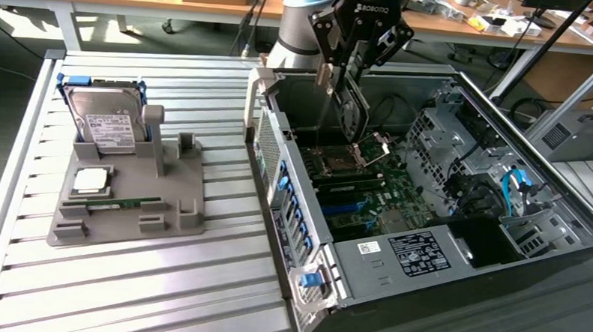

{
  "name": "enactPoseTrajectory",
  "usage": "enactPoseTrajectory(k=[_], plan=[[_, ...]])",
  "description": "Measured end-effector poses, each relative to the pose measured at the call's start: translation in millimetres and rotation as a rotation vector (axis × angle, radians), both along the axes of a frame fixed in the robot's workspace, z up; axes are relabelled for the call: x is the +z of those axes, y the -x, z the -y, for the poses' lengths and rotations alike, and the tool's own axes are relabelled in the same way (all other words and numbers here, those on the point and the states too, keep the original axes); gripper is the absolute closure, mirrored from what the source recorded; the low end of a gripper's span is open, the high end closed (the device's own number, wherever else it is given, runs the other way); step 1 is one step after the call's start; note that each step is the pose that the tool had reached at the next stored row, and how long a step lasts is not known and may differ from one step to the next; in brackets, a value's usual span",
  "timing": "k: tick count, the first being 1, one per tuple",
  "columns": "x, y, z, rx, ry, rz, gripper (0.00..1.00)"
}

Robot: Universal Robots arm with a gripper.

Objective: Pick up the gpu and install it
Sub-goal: 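Pick up the gpu and move the gpu toward the slot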

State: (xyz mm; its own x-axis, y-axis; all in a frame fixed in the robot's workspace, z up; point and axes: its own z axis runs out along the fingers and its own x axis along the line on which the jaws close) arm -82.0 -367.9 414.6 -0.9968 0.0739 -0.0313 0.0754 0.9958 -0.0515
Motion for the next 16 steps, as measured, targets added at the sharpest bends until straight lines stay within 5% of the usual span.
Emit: enactPoseTrajectory(k=[16], plan=[[-4.9,-10.5,0.4,0.0,0.0025,0.0,0.73]])
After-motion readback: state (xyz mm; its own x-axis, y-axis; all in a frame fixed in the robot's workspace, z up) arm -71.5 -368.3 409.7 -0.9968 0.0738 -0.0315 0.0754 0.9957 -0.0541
